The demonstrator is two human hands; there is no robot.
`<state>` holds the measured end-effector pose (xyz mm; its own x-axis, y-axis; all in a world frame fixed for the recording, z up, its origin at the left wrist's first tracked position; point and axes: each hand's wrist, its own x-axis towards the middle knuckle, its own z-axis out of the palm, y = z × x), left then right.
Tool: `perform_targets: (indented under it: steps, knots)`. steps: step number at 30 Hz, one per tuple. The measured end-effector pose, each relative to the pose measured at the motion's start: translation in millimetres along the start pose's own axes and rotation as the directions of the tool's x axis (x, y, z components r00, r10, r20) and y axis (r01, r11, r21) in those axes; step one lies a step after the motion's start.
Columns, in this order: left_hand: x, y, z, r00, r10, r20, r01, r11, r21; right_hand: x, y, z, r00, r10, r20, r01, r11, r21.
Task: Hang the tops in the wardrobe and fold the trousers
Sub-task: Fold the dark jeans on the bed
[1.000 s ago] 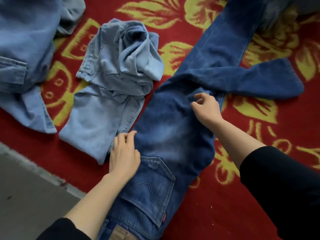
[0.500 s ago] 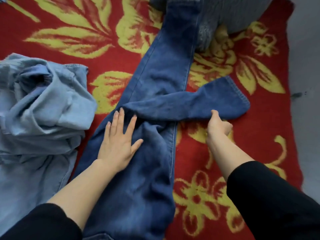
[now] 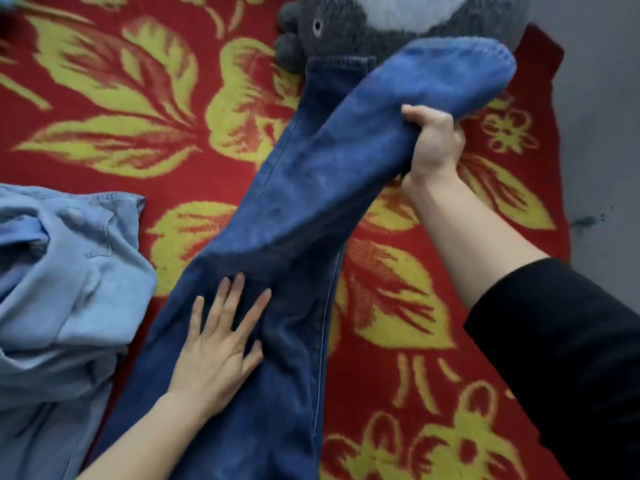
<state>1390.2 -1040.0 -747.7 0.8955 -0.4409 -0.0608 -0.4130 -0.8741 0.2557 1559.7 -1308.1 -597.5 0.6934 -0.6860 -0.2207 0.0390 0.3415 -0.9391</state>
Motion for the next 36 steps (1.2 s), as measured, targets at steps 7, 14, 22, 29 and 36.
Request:
perform_targets:
  steps: [7, 14, 22, 29, 36]
  knots:
    - [59, -16, 7, 0.995, -0.075, 0.071, 0.072, 0.996, 0.044, 66, 30, 45, 0.973, 0.069, 0.219, 0.016, 0.931, -0.364]
    - [62, -23, 23, 0.998, -0.057, 0.006, 0.057, 0.998, 0.031, 83, 112, 25, 0.962, 0.219, 0.165, -0.025, 0.668, -0.744]
    - [58, -24, 20, 0.996, -0.023, -0.085, 0.016, 0.996, -0.088, 75, 107, 41, 0.920, -0.307, 0.244, 0.361, 0.420, -0.833]
    - [61, -29, 25, 0.997, -0.018, -0.069, 0.012, 0.996, -0.092, 72, 138, 6, 0.997, 0.067, 0.047, -0.018, 0.742, -0.671]
    - [59, -16, 2, 0.997, -0.069, -0.045, 0.061, 0.988, -0.144, 18, 129, -16, 0.967, 0.086, 0.238, 0.147, 0.576, -0.805]
